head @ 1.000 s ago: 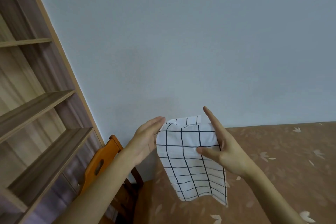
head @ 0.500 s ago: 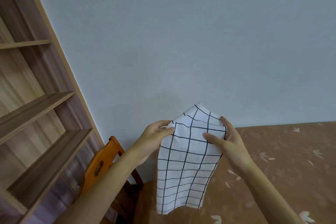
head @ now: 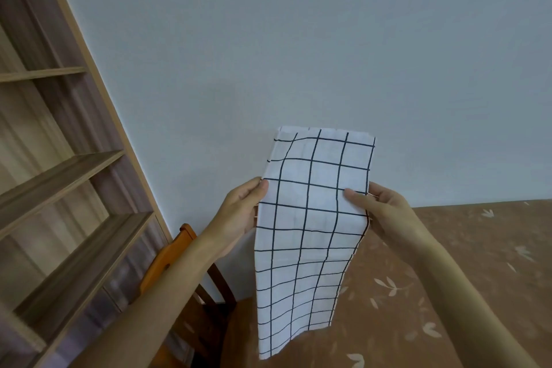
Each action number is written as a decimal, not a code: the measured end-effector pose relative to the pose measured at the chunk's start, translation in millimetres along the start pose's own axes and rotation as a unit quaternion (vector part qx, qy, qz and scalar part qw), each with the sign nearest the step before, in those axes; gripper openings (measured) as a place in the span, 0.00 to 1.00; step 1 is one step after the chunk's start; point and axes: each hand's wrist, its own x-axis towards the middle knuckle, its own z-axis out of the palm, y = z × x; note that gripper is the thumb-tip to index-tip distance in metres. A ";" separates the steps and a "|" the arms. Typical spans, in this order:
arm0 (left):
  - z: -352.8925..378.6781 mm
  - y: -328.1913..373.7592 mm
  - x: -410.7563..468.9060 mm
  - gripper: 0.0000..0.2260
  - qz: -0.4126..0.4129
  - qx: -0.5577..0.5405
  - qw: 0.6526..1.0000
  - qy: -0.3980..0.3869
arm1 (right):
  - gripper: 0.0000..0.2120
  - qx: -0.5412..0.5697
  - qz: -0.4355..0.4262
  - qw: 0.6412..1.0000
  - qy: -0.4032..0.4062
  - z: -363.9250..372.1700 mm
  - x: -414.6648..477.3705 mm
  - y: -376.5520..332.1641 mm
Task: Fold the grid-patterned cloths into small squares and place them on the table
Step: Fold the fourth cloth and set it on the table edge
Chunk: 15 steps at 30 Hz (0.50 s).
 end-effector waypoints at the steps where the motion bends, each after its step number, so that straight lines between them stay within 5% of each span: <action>1: -0.5 1.8 -0.5 0.13 0.000 0.001 1.000 -0.004 | 0.18 -0.014 -0.007 1.000 0.001 -0.9 -0.5 -1.3; 6: -2.1 4.2 -2.5 0.09 0.057 0.127 0.990 0.024 | 0.11 -0.059 -0.032 0.998 0.007 -4.6 -5.0 -6.3; 9: -4.9 6.0 -1.7 0.09 0.071 0.164 0.983 0.035 | 0.24 -0.093 -0.066 0.993 0.017 -6.7 -4.0 -8.3; 15: -9.5 17.8 -3.5 0.10 0.017 0.157 0.987 -0.043 | 0.24 -0.125 -0.079 0.988 0.036 -3.1 -5.3 -18.1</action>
